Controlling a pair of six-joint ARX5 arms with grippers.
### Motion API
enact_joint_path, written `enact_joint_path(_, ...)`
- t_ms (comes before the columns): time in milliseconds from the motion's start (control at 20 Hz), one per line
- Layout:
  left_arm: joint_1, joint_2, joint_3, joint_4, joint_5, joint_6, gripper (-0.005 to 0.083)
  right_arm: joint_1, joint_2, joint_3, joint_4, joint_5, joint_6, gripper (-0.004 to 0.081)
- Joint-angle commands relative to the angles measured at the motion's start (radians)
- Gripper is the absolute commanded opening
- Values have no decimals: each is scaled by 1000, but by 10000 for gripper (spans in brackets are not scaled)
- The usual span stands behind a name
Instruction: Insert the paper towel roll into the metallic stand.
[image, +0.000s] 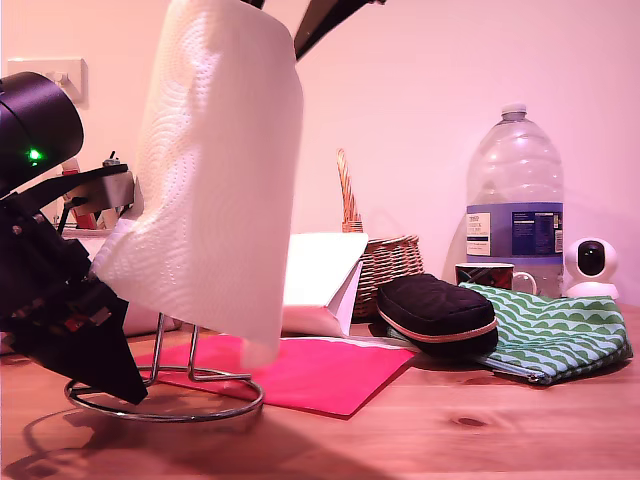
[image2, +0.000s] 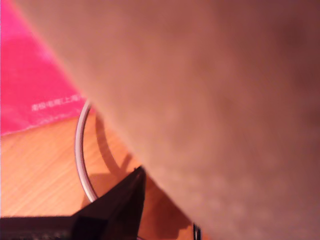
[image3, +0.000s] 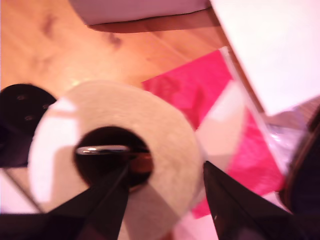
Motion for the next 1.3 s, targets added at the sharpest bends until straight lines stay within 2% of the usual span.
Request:
enact_joint_path(0, 8, 18, -16, 0, -6, -7, 287, 11, 7, -15, -2, -15, -2, 406)
enact_joint_path(200, 7, 18, -16, 4, -10, -7, 287, 8, 8, -15, 7, -20, 61, 378)
enact_joint_path(450, 8, 18, -16, 5, -28, -6, 287, 14, 48, -15, 2, -19, 60, 187)
enact_joint_path(650, 8, 18, -16, 4, -28, -7, 287, 18, 73, -15, 7, -19, 54, -7)
enact_joint_path(700, 8, 18, -16, 4, -28, -7, 287, 18, 73, -15, 16, -19, 53, -13)
enact_joint_path(1050, 8, 18, -16, 3, -28, -7, 287, 18, 69, -11, 0, -19, 37, -10)
enact_joint_path(1100, 8, 18, -16, 3, -28, -7, 287, 18, 69, -11, -13, -18, 35, 30)
enact_joint_path(1200, 7, 18, -16, 3, -28, -7, 287, 18, 69, -11, -14, -13, 35, 231)
enact_joint_path(1250, 7, 18, -16, 3, -28, -7, 287, 21, 71, -11, -11, -13, 38, 297)
